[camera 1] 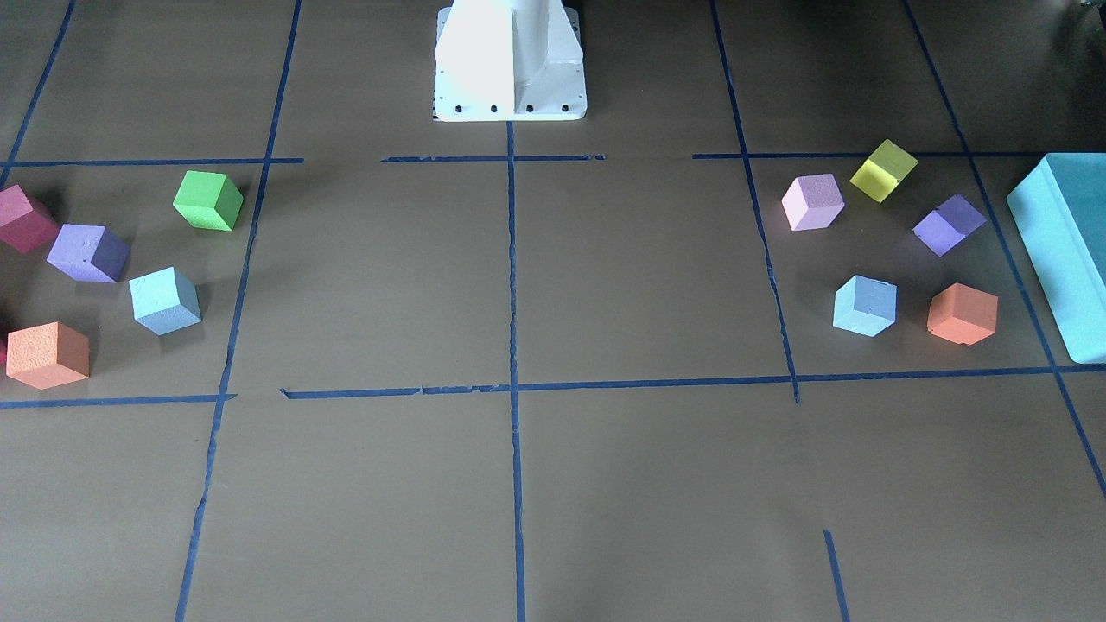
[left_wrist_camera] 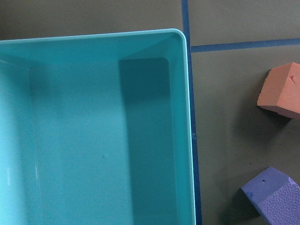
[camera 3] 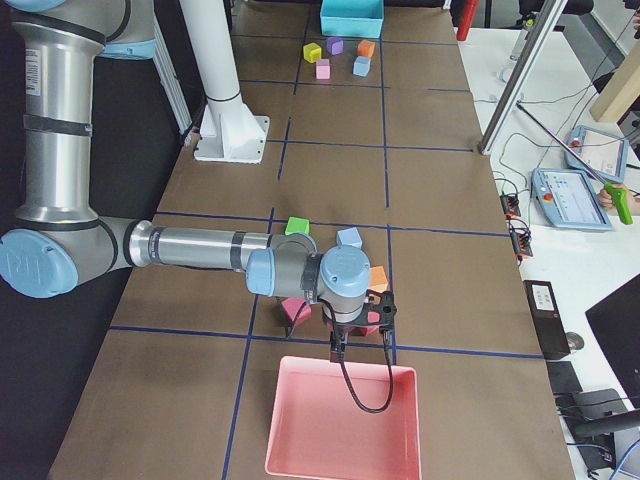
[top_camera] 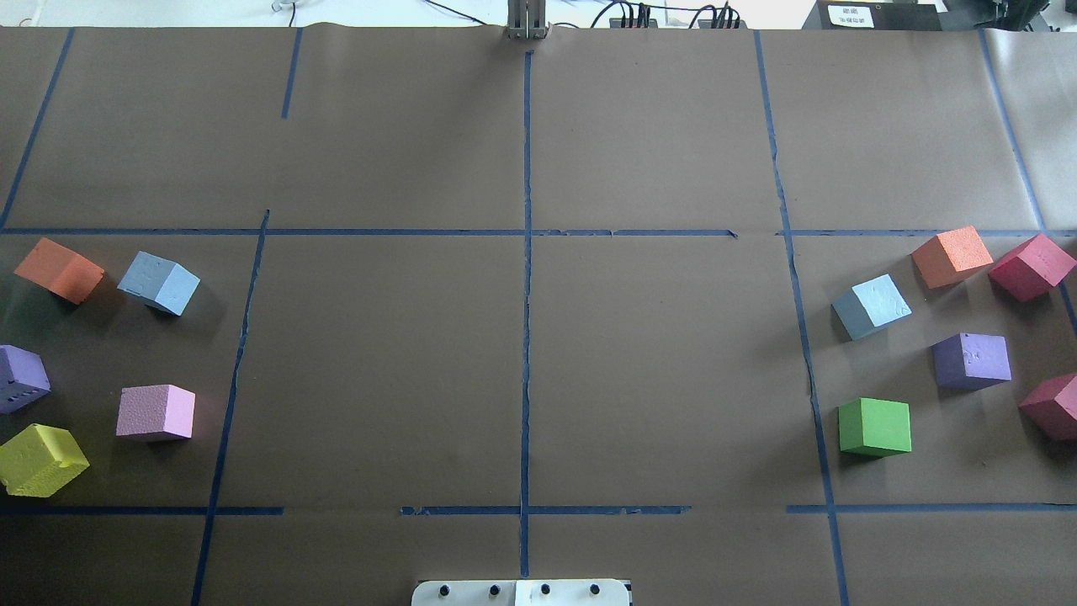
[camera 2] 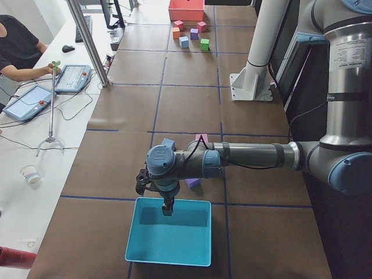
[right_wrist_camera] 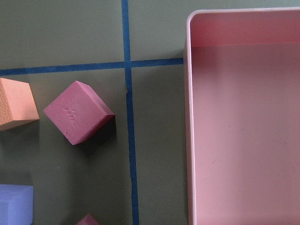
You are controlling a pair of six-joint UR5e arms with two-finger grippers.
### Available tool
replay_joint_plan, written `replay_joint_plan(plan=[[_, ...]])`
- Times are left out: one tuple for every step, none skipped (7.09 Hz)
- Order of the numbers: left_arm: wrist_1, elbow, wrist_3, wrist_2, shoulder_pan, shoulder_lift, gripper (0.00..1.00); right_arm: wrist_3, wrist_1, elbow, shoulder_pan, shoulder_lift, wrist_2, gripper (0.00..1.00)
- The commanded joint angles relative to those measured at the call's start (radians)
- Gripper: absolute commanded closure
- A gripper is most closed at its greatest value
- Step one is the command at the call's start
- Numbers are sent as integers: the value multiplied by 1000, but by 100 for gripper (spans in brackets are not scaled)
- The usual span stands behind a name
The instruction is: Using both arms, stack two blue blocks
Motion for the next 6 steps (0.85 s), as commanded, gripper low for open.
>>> replay_joint_plan(plan=[[0, 0, 2, 0, -1, 0, 0, 0, 2, 11, 1, 2, 8, 0], [0, 0, 2, 0, -1, 0, 0, 1, 0, 4, -1, 5, 12, 0], [0, -2, 4, 0, -1, 0, 0, 3, 0, 4, 1, 5, 11, 0], [-2, -2, 4, 0, -1, 0, 0, 4, 0, 2, 1, 4, 12, 0], [-2, -2, 4, 0, -1, 0, 0, 4, 0, 2, 1, 4, 11, 0], [-2, -3, 4, 0, -1, 0, 0, 6, 0, 2, -1, 4, 12, 0]])
